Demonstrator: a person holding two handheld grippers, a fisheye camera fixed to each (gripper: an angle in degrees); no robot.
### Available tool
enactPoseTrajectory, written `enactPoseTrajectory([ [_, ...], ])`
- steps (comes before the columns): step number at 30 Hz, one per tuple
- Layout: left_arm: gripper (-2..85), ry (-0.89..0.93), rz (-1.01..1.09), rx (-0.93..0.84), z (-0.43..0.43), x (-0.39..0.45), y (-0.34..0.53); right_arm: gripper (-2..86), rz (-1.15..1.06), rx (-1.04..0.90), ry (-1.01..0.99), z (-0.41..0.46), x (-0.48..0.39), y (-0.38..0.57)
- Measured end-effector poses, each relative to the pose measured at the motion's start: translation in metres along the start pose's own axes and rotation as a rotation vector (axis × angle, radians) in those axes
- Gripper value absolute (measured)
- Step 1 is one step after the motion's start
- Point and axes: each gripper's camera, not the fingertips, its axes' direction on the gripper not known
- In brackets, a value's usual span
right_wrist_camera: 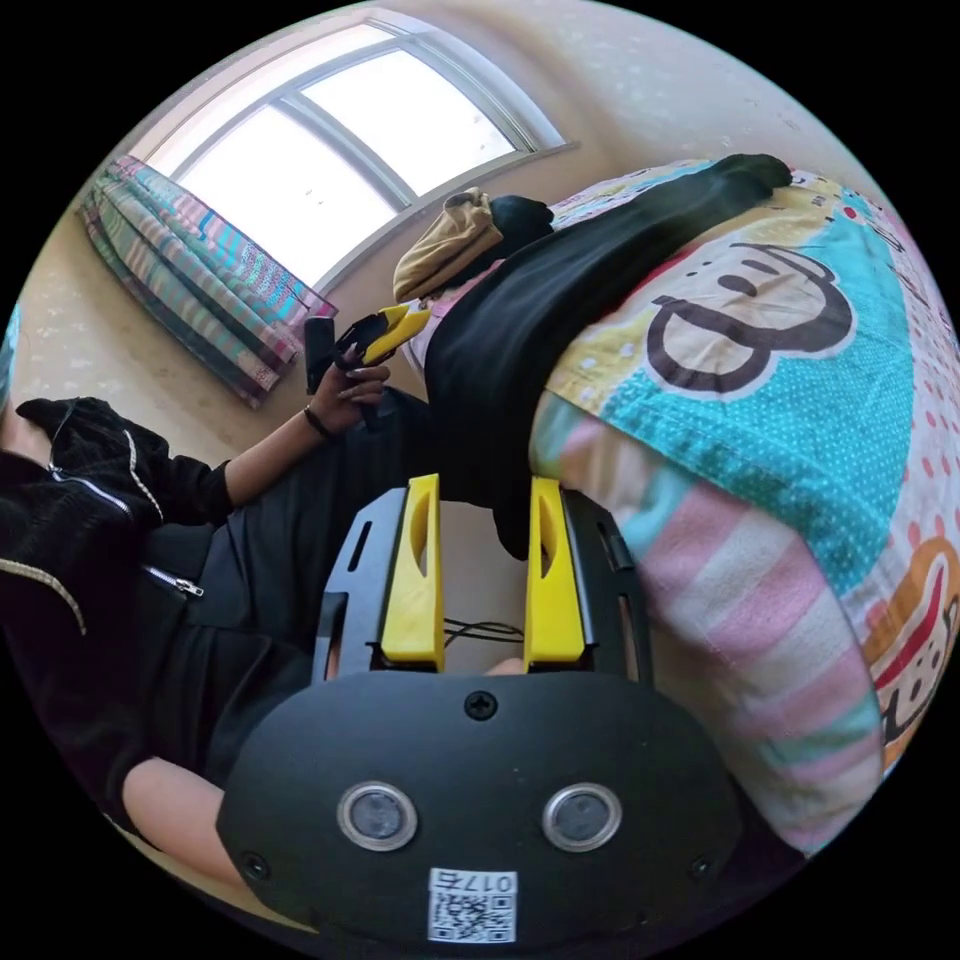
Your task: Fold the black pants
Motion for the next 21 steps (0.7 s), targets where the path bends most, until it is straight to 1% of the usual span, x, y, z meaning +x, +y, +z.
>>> enactPoseTrajectory([
  [2, 11.2, -0.027, 0.027, -0.013, 0.012, 0.001, -0.006, 12.4, 0.000, 0.012, 0.015, -0.001, -0.002, -0.003],
  [5, 11.3, -0.055, 0.015, -0.056, 0.031, -0.007, -0.013, 11.9, -0.016, -0.019, 0.069, 0.005, -0.009, -0.012],
  [9, 10.0, -0.043, -0.030, -0.031, 0.032, -0.022, -0.021, 9.5, -0.021, -0.008, 0.168, 0.006, -0.018, -0.025],
  [11, 10.0, -0.019, -0.054, -0.009, 0.029, -0.030, -0.025, 7.7, 0.038, 0.013, 0.149, 0.000, -0.011, -0.031],
  [12, 10.0, -0.018, -0.053, -0.007, 0.028, -0.031, -0.026, 6.6, 0.096, 0.024, 0.104, -0.007, -0.002, -0.032],
  [13, 10.2, -0.019, -0.049, -0.008, 0.027, -0.032, -0.029, 5.7, 0.143, 0.034, 0.017, -0.016, 0.008, -0.032],
  [15, 10.8, -0.018, -0.047, -0.013, 0.025, -0.033, -0.035, 5.0, 0.150, 0.048, -0.099, -0.032, 0.015, -0.033],
  [16, 11.8, -0.011, -0.057, -0.017, 0.021, -0.034, -0.039, 4.7, 0.109, 0.042, -0.149, -0.045, 0.011, -0.039],
  [18, 13.4, 0.001, -0.083, -0.012, 0.009, -0.035, -0.047, 4.4, 0.028, 0.046, -0.183, -0.069, -0.002, -0.050],
  [21, 20.2, 0.099, -0.214, 0.064, -0.019, -0.046, -0.056, 4.1, -0.053, 0.167, -0.252, -0.119, -0.028, -0.067],
])
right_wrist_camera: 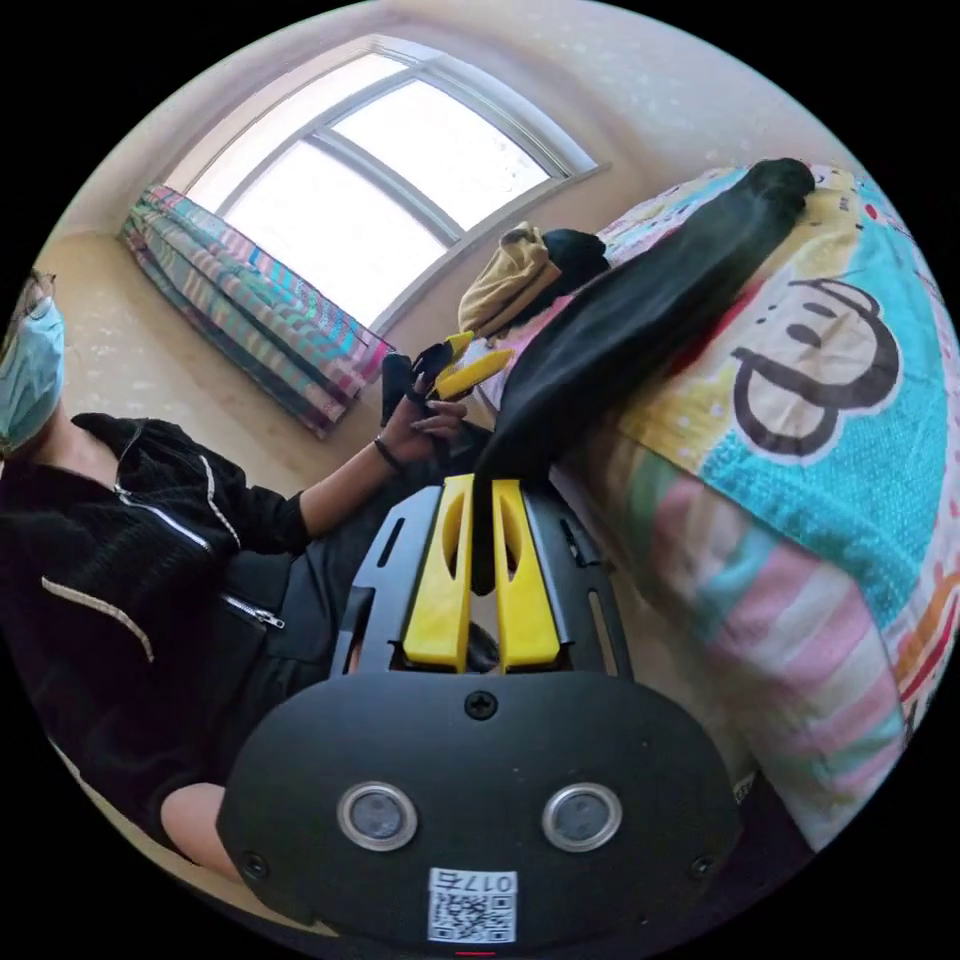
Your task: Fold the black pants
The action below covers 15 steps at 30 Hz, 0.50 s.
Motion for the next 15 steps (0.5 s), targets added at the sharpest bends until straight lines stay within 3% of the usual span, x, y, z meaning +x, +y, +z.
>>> enactPoseTrajectory([
  [1, 24.4, 0.078, -0.087, -0.009, -0.007, -0.006, -0.003, 4.0, -0.019, 0.044, -0.003, -0.017, -0.011, -0.012],
  [4, 25.5, 0.256, -0.182, -0.015, -0.017, -0.015, 0.002, 3.6, -0.067, 0.100, 0.013, -0.054, -0.038, -0.050],
  [15, 26.0, 0.544, -0.285, 0.011, 0.034, -0.029, 0.005, 2.9, -0.208, 0.190, -0.052, -0.114, -0.108, -0.179],
])
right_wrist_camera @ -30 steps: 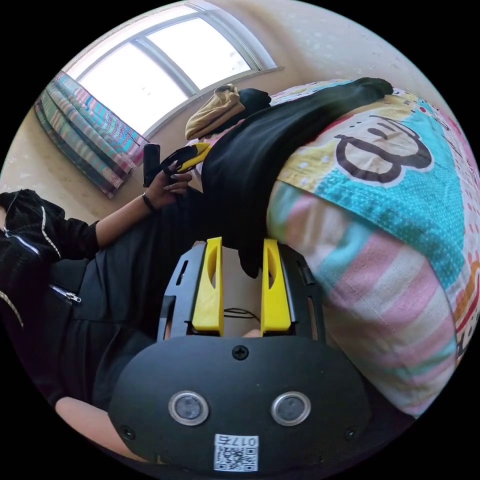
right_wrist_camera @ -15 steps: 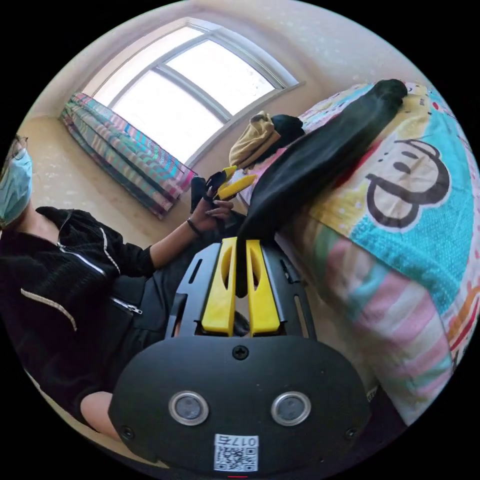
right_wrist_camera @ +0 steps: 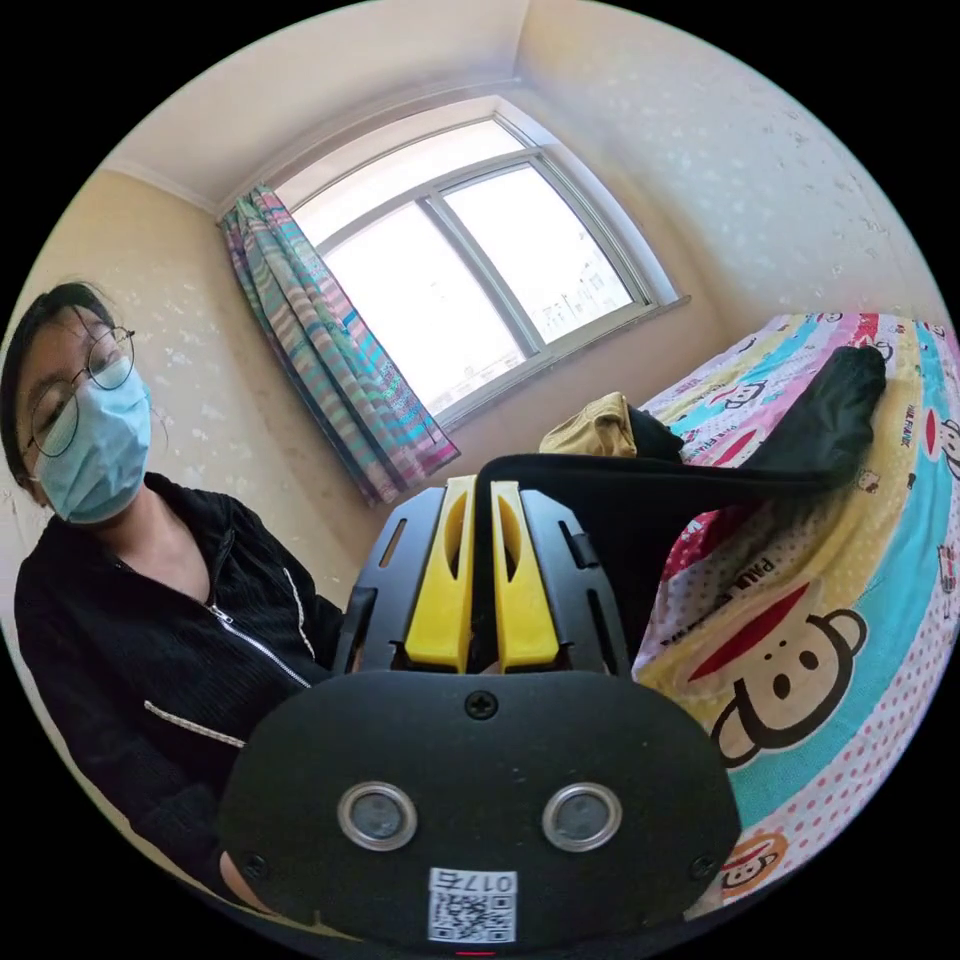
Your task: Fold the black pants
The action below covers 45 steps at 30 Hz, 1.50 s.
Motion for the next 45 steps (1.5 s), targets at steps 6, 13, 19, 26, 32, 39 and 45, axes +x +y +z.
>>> enactPoseTrajectory([
  [6, 25.4, 0.162, -0.060, -0.041, 0.051, -0.015, -0.003, 2.7, -0.081, 0.058, 0.018, -0.025, -0.024, -0.047],
  [13, 18.3, 0.762, -0.179, -0.064, 0.115, -0.002, 0.033, 2.3, -0.099, 0.188, 0.054, -0.063, -0.040, -0.056],
  [19, 6.6, 0.673, 0.074, -0.112, 0.084, 0.059, 0.023, 2.2, -0.100, 0.248, 0.107, -0.106, -0.059, -0.035],
  [26, 4.7, 0.312, 0.444, -0.336, 0.049, 0.190, 0.010, 2.5, -0.091, 0.272, 0.123, -0.139, -0.102, 0.031],
  [32, 4.6, 0.163, 0.756, -0.532, 0.063, 0.321, 0.061, 2.7, -0.129, 0.192, 0.003, -0.163, -0.167, 0.056],
  [39, 5.0, 0.247, 0.880, -0.599, 0.074, 0.414, 0.121, 2.8, -0.164, 0.199, -0.124, -0.178, -0.254, 0.056],
  [45, 4.9, 0.103, 0.775, -0.549, 0.108, 0.336, 0.079, 2.9, 0.070, 0.199, -0.096, -0.175, -0.135, 0.043],
])
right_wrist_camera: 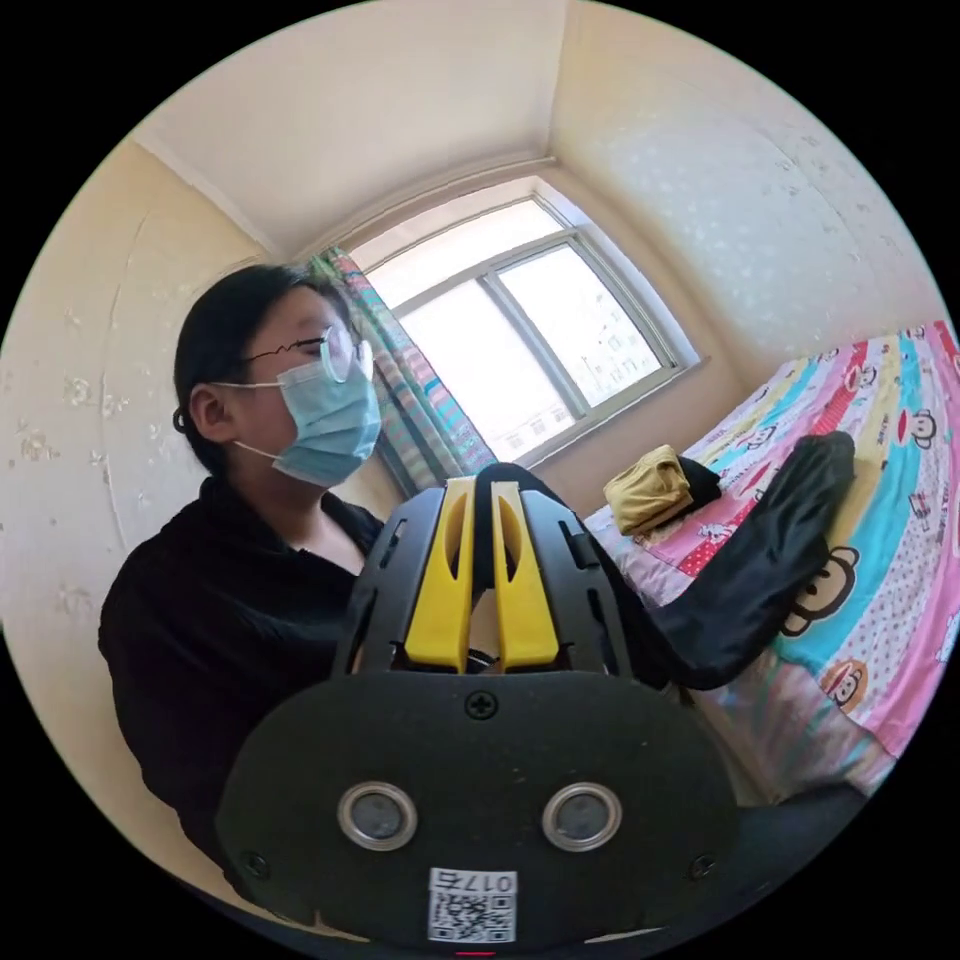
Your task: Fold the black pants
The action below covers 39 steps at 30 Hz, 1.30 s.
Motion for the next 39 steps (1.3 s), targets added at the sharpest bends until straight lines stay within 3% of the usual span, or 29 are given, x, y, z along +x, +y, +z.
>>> enactPoseTrajectory([
  [4, 4.6, 0.019, -0.261, 0.209, -0.008, -0.143, 0.011, 3.2, 0.115, 0.033, 0.036, 0.009, 0.125, -0.062],
  [9, 7.2, -0.094, -0.450, 0.343, -0.028, -0.342, -0.039, 4.2, 0.248, 0.075, 0.090, 0.034, 0.305, -0.186],
  [11, 21.4, -0.110, -0.626, 0.353, -0.039, -0.468, -0.052, 5.3, 0.394, 0.079, 0.150, 0.043, 0.390, -0.214],
  [14, 21.2, -0.053, -0.802, 0.385, -0.044, -0.553, -0.020, 7.4, 0.600, 0.150, 0.253, 0.043, 0.479, -0.197],
  [16, 20.6, -0.084, -0.736, 0.332, -0.037, -0.553, -0.008, 8.1, 0.532, 0.138, 0.254, 0.048, 0.491, -0.170],
  [20, 21.2, -0.396, -0.587, 0.025, -0.005, -0.510, 0.045, 9.5, 0.448, 0.049, 0.305, 0.055, 0.475, -0.098],
  [26, 20.6, -0.356, -0.684, -0.096, 0.036, -0.474, 0.143, 11.1, 0.476, 0.114, 0.262, 0.061, 0.425, 0.036],
  [29, 20.0, -0.435, -0.653, -0.128, 0.039, -0.441, 0.166, 12.3, 0.457, 0.081, 0.293, 0.075, 0.384, 0.073],
  [33, 19.4, -0.474, -0.648, -0.145, 0.033, -0.412, 0.180, 11.9, 0.375, -0.106, 0.423, 0.096, 0.348, 0.103],
  [36, 18.9, -0.468, -0.720, -0.222, 0.039, -0.409, 0.199, 10.2, 0.395, -0.159, 0.353, 0.106, 0.350, 0.122],
  [39, 17.3, -0.434, -0.739, -0.096, 0.028, -0.396, 0.219, 9.7, 0.393, -0.103, 0.314, 0.110, 0.349, 0.138],
])
